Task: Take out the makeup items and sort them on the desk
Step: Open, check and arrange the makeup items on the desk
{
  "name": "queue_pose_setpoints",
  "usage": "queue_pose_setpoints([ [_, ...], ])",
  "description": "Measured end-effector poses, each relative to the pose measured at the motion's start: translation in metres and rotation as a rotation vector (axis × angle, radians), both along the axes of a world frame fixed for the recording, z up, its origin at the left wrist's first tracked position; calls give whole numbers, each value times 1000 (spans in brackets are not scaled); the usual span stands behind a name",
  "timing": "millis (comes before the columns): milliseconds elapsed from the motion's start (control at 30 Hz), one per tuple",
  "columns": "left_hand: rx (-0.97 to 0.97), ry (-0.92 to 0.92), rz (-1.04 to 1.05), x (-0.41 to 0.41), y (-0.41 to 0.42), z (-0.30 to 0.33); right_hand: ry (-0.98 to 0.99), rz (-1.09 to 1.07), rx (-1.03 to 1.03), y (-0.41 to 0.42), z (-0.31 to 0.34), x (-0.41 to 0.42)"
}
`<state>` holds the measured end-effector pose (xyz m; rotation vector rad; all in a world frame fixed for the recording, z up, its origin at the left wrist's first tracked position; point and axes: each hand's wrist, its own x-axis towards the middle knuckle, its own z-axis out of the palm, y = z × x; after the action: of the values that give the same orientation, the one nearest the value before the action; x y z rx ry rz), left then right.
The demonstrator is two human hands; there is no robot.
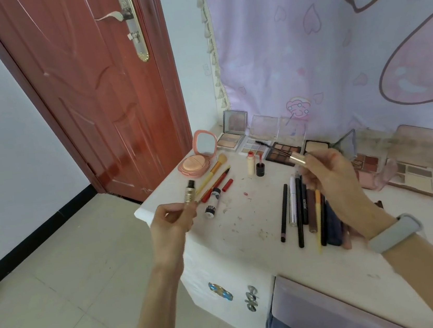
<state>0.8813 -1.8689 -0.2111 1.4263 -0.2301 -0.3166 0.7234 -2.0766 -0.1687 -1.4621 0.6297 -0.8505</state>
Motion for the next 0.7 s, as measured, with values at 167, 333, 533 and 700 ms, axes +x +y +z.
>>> queue_pose_setpoints([
  [167,458,-601,5,-23,-31,-8,96,-14,5,18,-10,9],
  [333,818,-1008,14,-29,-57,-14,311,-46,-167,21,-23,3],
  [533,999,-1204,114,-28,-66,-9,473,-57,-343,27,-28,3],
  [700,1097,-1198,208,-21,-69,-8,522,-3,-408,28,-34,12],
])
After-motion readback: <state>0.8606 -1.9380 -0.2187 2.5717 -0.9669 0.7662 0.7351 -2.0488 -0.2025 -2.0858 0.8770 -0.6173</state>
